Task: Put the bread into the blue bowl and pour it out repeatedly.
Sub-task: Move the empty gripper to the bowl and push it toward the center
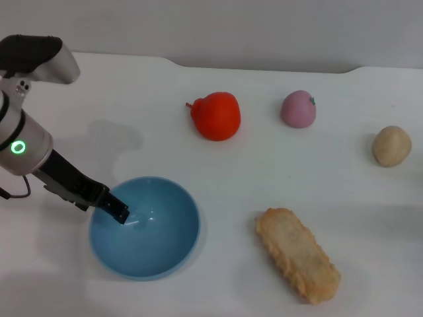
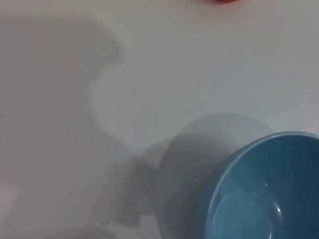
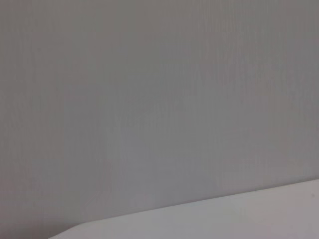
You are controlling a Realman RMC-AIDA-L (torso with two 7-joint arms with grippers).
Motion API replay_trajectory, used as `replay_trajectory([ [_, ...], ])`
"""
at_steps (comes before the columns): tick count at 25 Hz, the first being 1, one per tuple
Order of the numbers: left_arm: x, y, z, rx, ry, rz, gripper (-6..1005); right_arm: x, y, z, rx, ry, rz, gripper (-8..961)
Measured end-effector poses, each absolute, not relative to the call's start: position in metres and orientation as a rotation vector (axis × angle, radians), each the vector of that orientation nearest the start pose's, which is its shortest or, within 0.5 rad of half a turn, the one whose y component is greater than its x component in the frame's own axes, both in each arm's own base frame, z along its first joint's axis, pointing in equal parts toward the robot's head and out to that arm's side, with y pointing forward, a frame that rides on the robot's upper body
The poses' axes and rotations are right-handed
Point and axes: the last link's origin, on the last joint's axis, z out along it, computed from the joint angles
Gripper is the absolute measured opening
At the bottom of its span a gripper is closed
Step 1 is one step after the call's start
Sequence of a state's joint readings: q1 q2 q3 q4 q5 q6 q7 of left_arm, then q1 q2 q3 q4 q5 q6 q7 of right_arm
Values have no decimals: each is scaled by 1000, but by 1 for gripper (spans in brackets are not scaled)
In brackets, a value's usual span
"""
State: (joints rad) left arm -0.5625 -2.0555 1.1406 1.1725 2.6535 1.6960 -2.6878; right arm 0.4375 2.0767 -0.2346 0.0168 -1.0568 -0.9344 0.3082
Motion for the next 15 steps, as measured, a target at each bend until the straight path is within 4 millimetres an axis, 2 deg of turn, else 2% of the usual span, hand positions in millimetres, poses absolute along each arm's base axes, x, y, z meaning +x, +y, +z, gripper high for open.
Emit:
replay_trajectory([
  [15, -267, 332, 1, -2361, -1596, 586, 835, 404, 306, -5, -1432, 919, 479, 394],
])
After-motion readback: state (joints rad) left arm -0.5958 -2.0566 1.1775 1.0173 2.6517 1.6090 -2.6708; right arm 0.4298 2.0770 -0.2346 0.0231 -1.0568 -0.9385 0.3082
